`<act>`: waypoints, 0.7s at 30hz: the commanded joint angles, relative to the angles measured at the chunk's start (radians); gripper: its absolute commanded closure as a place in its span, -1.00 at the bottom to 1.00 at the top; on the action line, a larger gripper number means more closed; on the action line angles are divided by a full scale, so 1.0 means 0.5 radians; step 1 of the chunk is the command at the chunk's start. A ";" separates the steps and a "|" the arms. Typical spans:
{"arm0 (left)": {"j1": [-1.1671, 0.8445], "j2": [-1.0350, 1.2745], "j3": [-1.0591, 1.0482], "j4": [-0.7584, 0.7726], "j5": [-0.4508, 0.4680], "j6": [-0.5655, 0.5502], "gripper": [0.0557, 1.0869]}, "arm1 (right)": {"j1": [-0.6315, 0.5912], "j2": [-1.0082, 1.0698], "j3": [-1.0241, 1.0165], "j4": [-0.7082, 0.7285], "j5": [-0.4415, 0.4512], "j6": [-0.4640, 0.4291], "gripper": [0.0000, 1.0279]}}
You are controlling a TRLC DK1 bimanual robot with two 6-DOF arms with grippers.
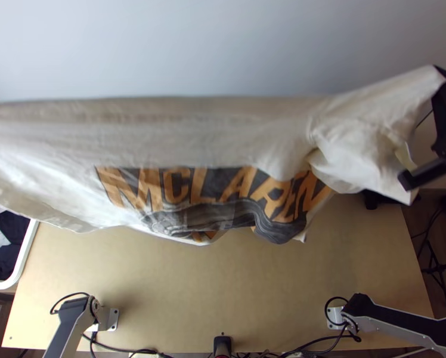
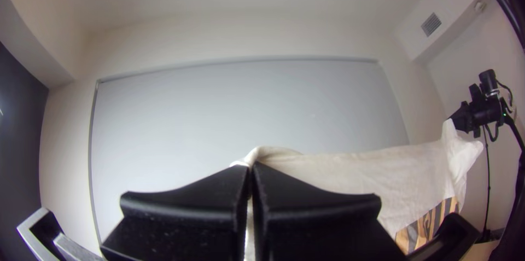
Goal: Fold the t-shirt
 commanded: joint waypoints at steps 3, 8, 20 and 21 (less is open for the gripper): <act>-0.087 -0.189 -0.023 -0.109 0.096 0.068 0.93 | 0.051 -0.160 0.079 -0.229 0.001 0.078 0.95; -0.080 -0.207 -0.039 -0.121 0.041 0.068 0.93 | -0.001 -0.068 0.343 -0.195 0.001 0.078 0.95; -0.077 -0.198 0.044 -0.155 0.062 0.160 0.93 | 0.015 -0.142 0.343 -0.413 -0.097 0.342 0.95; -0.080 -0.207 0.044 -0.182 0.062 0.163 0.93 | 0.012 -0.157 0.343 -0.453 -0.097 0.379 0.95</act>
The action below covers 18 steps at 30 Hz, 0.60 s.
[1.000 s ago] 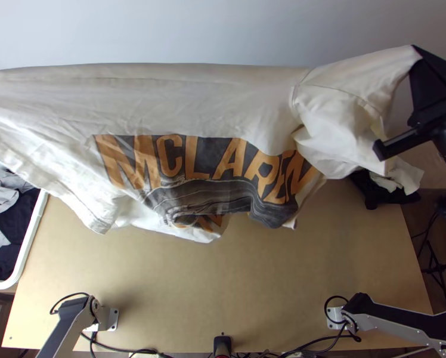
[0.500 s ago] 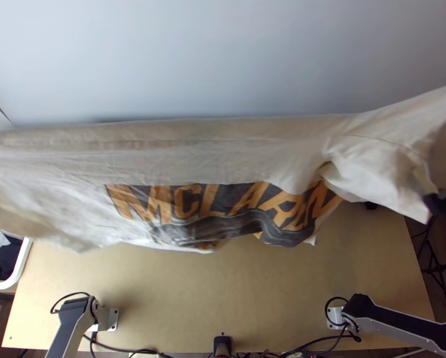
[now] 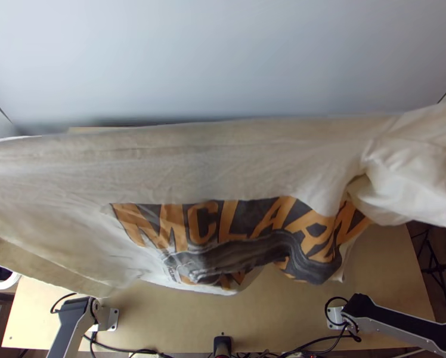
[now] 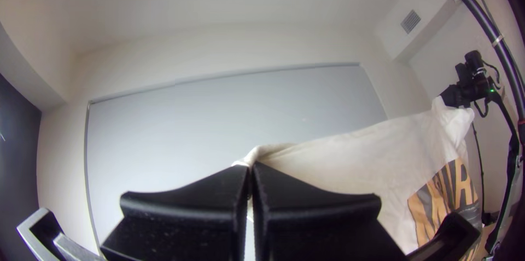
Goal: Fold the t-shirt
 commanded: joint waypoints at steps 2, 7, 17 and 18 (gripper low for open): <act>-0.003 -0.040 0.021 -0.156 0.010 0.054 0.93 | -0.006 -0.098 -0.015 -0.255 -0.053 0.219 0.95; -0.006 -0.074 -0.151 -0.236 0.019 0.042 0.93 | -0.015 -0.190 -0.300 -0.409 -0.176 0.391 0.95; 0.000 -0.001 -0.733 -0.257 0.031 -0.212 0.93 | -0.040 -0.315 -1.116 -0.320 -0.449 0.565 0.95; 0.003 0.027 -0.780 -0.242 0.016 -0.280 0.93 | -0.052 -0.312 -1.193 -0.298 -0.452 0.581 0.95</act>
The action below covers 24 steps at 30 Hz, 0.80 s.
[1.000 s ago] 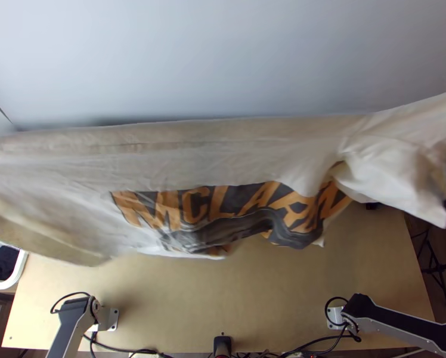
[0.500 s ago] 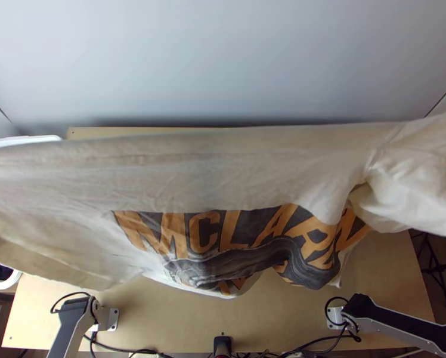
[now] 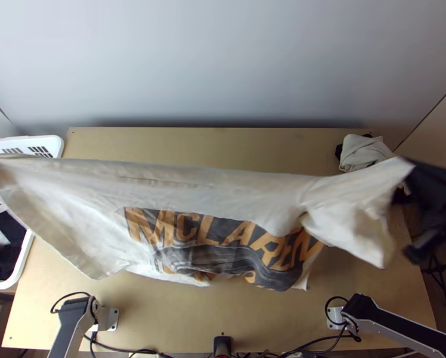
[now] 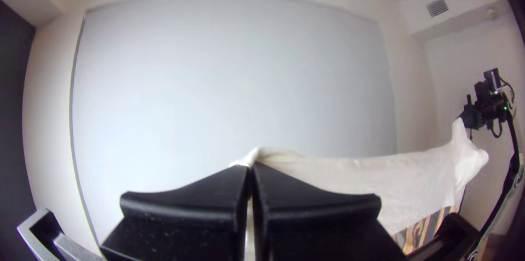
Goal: Fold the t-shirt
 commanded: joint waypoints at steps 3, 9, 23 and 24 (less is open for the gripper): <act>0.019 0.185 -0.428 0.000 -0.044 -0.300 0.93 | -0.095 -0.047 -0.735 0.248 -0.240 0.110 0.95; -0.101 0.329 -0.676 0.196 -0.084 -0.405 0.93 | -0.561 0.189 -0.928 0.576 -0.638 0.150 0.95; -0.282 0.933 -0.903 0.859 -0.277 -0.353 0.93 | -0.994 0.969 -0.790 1.045 -0.822 0.303 0.95; -0.279 0.998 -0.903 0.899 -0.286 -0.343 0.93 | -1.003 1.036 -0.757 1.054 -0.822 0.328 0.95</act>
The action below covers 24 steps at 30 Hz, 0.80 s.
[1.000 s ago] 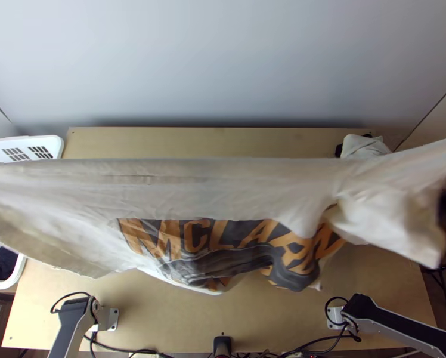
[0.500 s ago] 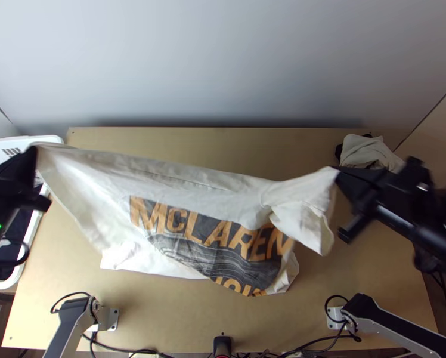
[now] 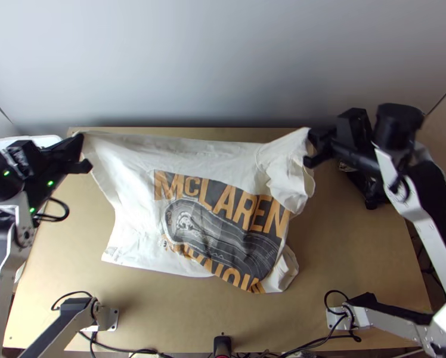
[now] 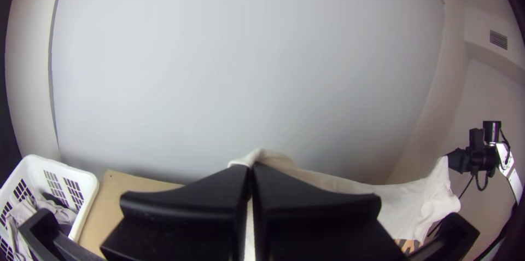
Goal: Fold the t-shirt
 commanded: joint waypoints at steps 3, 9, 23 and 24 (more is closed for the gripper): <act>-0.028 0.507 -0.084 0.389 -0.061 0.076 0.93 | -0.112 0.573 0.215 0.162 -0.038 0.119 0.95; -0.028 0.829 -0.084 0.647 -0.101 0.086 0.93 | -0.143 0.987 0.513 0.128 -0.035 0.134 0.95; -0.019 1.602 0.168 1.015 -0.193 0.187 0.93 | -0.226 1.827 1.099 0.094 -0.029 0.150 0.95; -0.022 1.654 0.195 1.027 -0.211 0.190 0.93 | -0.226 1.873 1.136 0.094 -0.026 0.147 0.95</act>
